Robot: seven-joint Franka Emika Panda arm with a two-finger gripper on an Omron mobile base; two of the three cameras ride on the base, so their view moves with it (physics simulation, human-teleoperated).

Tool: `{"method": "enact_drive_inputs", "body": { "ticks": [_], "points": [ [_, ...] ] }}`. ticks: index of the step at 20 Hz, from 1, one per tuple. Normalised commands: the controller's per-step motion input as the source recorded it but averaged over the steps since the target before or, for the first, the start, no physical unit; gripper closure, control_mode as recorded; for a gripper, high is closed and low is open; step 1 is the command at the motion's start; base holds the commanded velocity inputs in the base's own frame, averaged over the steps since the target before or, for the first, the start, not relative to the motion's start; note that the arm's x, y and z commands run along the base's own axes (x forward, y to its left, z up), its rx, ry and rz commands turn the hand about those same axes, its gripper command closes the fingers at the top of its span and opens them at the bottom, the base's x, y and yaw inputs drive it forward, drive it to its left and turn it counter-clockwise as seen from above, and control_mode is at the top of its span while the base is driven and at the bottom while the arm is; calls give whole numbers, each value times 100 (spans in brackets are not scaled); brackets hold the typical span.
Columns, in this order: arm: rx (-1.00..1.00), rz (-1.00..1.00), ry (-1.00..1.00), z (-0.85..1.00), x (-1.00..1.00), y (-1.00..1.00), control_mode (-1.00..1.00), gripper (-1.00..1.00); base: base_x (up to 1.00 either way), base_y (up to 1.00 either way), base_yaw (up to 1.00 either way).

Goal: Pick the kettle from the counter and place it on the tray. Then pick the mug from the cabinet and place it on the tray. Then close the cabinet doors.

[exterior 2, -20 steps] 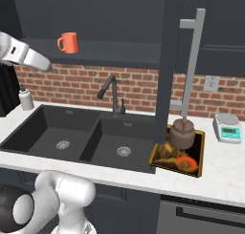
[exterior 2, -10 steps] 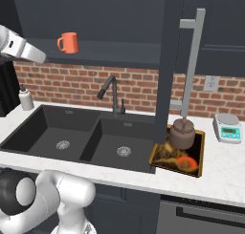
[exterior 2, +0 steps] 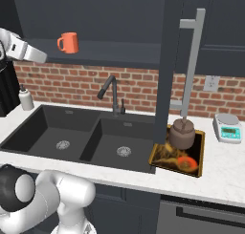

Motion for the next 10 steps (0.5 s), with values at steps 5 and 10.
{"method": "enact_drive_inputs", "body": {
  "ticks": [5, 10],
  "points": [
    [0, 2, 6, 0, 38, 16, -100, -100, 0, 0, 0],
    [-6, 0, 8, 4, 32, 18, -100, -100, 0, 0, 0]
  ]
}}
